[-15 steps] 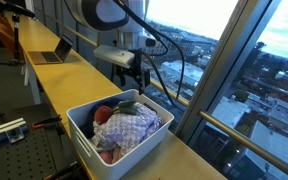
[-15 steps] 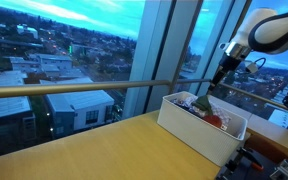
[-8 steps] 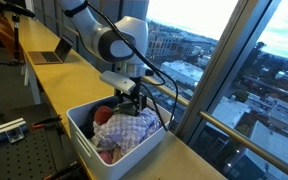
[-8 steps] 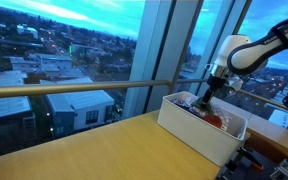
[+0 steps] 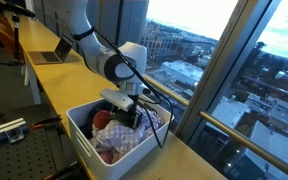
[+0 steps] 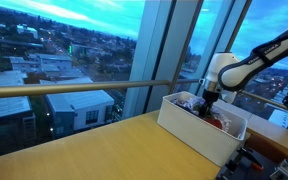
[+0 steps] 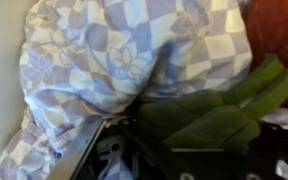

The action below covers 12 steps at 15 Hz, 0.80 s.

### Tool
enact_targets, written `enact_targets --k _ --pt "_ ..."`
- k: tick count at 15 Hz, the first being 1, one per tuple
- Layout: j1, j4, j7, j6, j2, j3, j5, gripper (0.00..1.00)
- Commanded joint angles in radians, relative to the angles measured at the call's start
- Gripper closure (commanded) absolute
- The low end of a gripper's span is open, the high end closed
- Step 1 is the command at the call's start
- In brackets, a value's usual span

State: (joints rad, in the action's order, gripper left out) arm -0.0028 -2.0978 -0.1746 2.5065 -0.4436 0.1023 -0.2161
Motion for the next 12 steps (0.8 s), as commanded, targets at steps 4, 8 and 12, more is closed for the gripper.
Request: enact_targets --k 4,8,12 --pt "0.006 -0.013 0.018 -0.085 0.102 -0.046 0.015 0.78" --pt "-0.006 0.001 -0.005 -0.242 0.263 -0.081 0.083 1.00" --pt "0.012 0.076 0.010 -0.371 0.395 -0.098 0.131 0.97"
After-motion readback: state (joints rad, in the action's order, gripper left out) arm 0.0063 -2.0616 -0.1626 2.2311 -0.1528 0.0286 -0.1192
